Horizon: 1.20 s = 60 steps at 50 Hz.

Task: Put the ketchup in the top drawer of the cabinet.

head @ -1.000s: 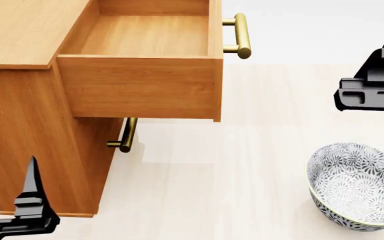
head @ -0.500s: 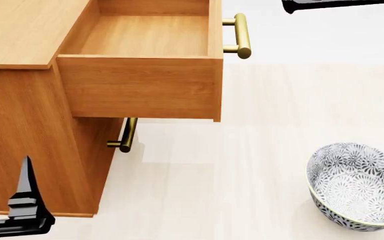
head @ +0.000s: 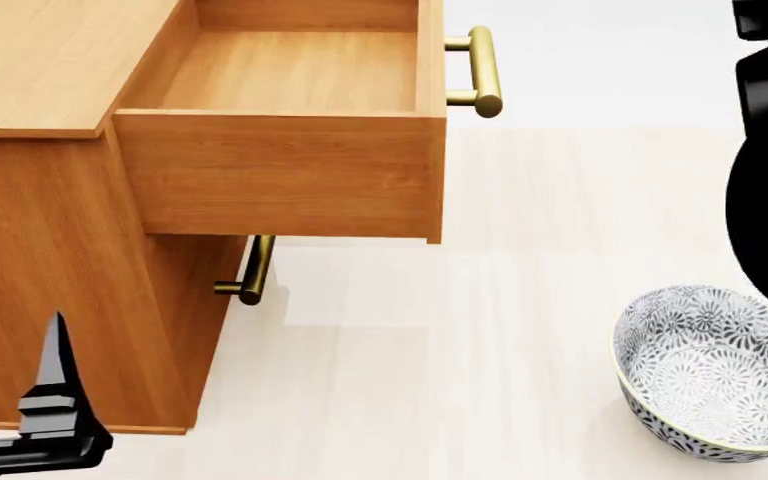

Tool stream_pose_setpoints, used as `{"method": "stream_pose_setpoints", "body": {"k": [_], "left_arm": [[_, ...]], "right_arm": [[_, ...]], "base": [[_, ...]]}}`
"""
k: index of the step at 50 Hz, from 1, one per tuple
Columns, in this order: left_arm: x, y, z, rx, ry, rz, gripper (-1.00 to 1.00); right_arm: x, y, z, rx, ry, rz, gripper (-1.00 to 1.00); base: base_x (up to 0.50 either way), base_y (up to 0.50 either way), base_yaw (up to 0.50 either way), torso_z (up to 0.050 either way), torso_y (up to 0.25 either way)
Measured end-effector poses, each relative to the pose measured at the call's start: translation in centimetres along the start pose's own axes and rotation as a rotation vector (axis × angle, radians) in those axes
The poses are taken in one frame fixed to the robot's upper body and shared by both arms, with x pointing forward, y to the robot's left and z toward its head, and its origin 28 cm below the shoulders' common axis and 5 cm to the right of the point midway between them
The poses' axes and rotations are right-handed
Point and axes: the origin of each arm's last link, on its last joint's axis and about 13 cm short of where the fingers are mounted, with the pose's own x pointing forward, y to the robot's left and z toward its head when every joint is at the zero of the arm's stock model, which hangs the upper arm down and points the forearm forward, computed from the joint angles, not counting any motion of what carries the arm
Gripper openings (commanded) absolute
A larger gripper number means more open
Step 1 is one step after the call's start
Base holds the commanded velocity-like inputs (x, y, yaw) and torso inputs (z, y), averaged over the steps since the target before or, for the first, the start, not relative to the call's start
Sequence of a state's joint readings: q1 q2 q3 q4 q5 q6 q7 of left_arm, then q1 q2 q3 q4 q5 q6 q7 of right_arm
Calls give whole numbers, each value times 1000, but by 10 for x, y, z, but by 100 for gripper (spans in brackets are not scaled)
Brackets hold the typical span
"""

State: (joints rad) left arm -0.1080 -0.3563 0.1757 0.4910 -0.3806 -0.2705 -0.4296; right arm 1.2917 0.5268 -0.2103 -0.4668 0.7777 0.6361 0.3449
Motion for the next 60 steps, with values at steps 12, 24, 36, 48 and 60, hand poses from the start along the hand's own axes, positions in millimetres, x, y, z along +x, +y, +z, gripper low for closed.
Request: {"method": "stream_pose_setpoints", "body": {"k": [12, 24, 36, 48, 60], "left_arm": [[0, 0, -1, -3, 1, 0, 100], [0, 0, -1, -5, 0, 0, 100], [0, 0, -1, -6, 1, -1, 100], [0, 0, 0, -7, 1, 1, 100], [0, -1, -1, -9, 3, 0, 100]], "right_arm": [[27, 7, -10, 26, 44, 58, -100], [54, 10, -32, 98, 135, 104, -100], [78, 17, -57, 155, 232, 150, -100], [99, 26, -83, 176, 305, 184, -100], [120, 38, -117, 181, 403, 211, -100]], "base": [[0, 0, 0, 0, 0], [0, 0, 0, 0, 0], [0, 0, 0, 0, 0], [0, 0, 0, 0, 1], [0, 0, 0, 0, 0]]}}
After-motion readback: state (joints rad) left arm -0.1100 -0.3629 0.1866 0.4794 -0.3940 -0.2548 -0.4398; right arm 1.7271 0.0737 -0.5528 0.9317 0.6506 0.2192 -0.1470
